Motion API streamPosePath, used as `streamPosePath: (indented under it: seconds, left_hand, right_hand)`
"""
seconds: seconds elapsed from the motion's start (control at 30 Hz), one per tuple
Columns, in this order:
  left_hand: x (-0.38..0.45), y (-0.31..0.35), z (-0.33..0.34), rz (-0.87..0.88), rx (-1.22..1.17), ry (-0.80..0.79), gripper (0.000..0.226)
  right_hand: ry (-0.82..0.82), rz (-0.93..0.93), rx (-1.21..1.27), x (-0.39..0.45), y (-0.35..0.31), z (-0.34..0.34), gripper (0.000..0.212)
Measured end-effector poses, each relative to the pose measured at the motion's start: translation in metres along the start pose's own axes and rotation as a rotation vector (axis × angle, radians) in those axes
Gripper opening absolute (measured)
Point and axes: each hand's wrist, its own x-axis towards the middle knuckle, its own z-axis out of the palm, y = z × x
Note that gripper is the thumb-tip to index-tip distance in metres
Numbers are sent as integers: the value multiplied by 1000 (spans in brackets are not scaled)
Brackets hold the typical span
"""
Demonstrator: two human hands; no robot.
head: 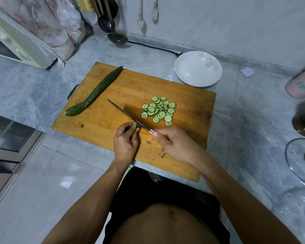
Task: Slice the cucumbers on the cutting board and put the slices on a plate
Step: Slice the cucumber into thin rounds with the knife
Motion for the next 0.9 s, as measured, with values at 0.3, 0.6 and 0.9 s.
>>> streamPosePath:
  seconds: [0.3, 0.6, 0.9]
  left_hand:
    - [0, 1, -1, -2, 25, 7, 18]
    - [-2, 4, -2, -20, 0, 11, 22]
    - [1, 3, -1, -52, -57, 44, 17]
  right_hand:
    - [42, 33, -49, 21, 8, 20, 36]
    - [73, 48, -24, 23, 8, 10, 38]
    - [45, -29, -31, 3, 0, 4, 38]
